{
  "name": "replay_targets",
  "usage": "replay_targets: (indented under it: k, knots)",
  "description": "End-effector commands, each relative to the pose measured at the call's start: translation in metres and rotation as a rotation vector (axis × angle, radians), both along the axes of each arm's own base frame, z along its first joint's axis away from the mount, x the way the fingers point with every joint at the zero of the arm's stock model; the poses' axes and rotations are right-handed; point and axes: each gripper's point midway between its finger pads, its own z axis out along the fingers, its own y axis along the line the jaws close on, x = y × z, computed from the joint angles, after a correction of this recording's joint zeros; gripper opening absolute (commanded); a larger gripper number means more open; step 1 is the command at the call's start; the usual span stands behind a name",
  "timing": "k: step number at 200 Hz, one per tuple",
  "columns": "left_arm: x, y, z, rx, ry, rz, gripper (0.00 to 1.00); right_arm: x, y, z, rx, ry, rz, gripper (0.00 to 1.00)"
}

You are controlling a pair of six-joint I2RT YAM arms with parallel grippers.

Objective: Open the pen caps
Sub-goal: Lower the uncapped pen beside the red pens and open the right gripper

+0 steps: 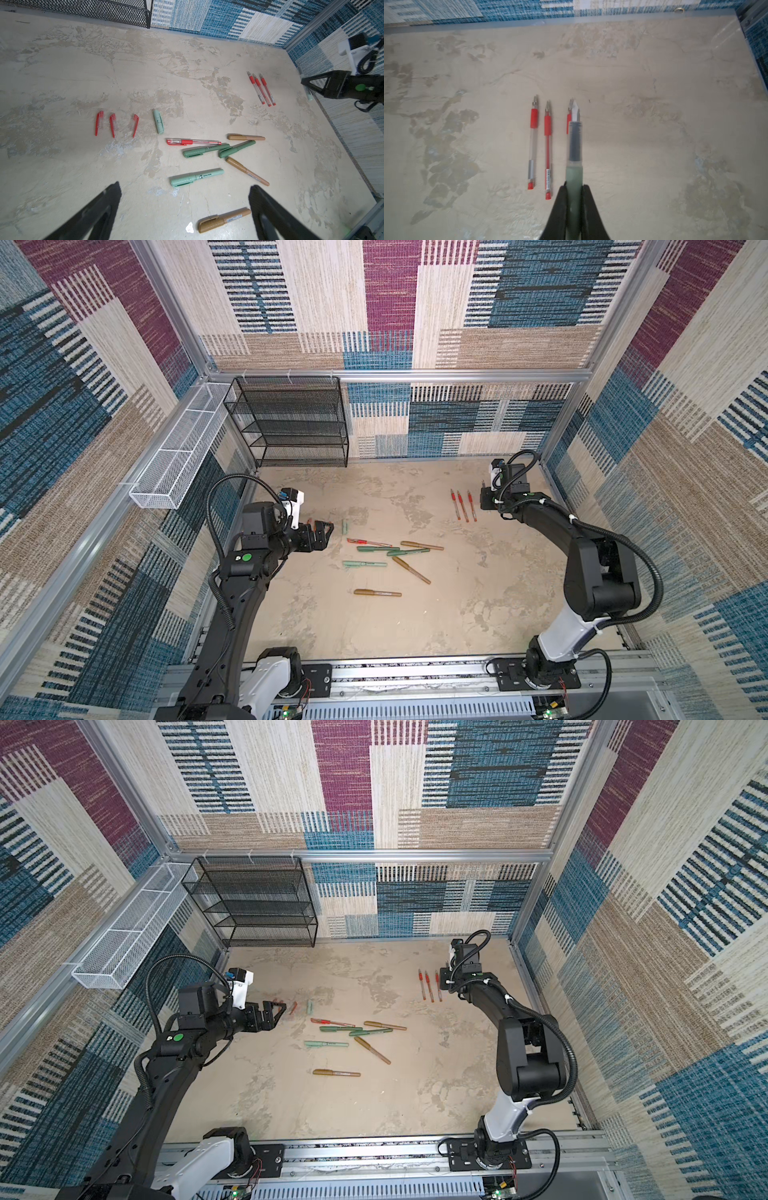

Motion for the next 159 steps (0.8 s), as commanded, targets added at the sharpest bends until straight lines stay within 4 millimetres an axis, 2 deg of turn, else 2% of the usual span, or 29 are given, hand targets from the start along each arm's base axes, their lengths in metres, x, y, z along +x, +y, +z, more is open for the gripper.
replay_targets:
  k: [1,49,86,159]
  knots:
    - [0.003,-0.001,0.005,-0.004,-0.028,-0.017,1.0,0.014,0.002,-0.008,0.034,-0.007,0.036,0.0]
    - [0.003,0.002,0.004,-0.003,-0.026,-0.006,1.0,0.032,0.01,-0.046,0.072,0.068,0.069,0.0]
    - [0.004,0.003,0.001,0.001,-0.027,-0.005,1.0,0.039,0.006,-0.067,0.058,0.109,0.05,0.01]
    - [0.007,0.008,-0.004,0.005,-0.01,0.012,1.0,0.04,-0.001,-0.085,0.061,0.145,0.026,0.05]
